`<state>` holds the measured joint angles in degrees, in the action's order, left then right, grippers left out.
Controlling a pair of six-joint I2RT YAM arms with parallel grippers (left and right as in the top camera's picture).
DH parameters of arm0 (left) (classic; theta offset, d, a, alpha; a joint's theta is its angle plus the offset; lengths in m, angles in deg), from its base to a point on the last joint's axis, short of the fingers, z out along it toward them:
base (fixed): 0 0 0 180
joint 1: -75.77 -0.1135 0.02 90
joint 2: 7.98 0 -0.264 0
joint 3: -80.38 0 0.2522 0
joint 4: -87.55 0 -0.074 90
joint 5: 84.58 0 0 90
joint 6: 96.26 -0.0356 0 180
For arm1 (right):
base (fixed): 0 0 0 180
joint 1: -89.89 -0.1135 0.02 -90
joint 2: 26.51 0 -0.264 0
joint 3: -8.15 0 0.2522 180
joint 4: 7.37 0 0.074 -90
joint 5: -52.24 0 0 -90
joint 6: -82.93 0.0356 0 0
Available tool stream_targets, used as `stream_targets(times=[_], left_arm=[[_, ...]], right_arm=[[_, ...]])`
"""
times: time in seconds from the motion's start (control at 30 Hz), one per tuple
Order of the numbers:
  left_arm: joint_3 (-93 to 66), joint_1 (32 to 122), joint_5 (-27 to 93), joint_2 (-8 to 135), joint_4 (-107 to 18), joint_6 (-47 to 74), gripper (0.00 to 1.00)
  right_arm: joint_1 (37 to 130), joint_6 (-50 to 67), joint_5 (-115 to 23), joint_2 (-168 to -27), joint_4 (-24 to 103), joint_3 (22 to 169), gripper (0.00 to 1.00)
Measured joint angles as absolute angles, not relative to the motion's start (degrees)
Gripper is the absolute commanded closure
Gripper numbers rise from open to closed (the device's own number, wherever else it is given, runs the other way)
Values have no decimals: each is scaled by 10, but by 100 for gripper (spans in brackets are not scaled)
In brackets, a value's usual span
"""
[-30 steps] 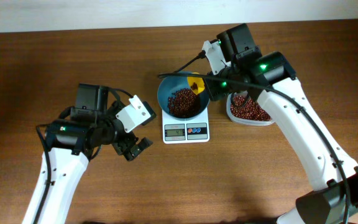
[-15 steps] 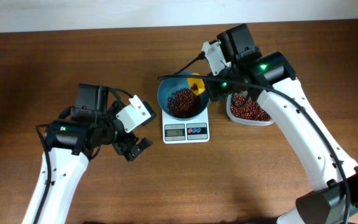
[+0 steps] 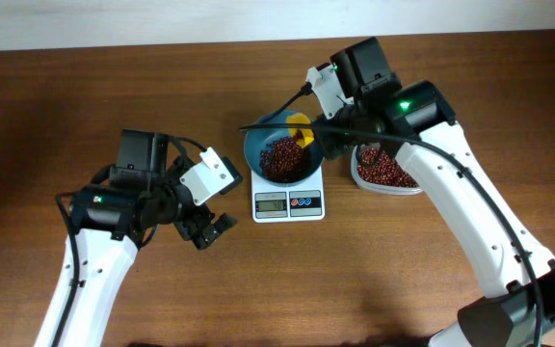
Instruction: Scoop item into bowl and weigh 50g on scale
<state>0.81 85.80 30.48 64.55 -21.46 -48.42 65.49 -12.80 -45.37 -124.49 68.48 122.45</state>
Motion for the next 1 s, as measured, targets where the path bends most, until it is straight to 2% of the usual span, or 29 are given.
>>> stream_targets(times=[1.0], left_arm=[[8,858,305,646,-215,-484,1]], right_arm=[[645,-84,-414,-1245,700,1251,96]])
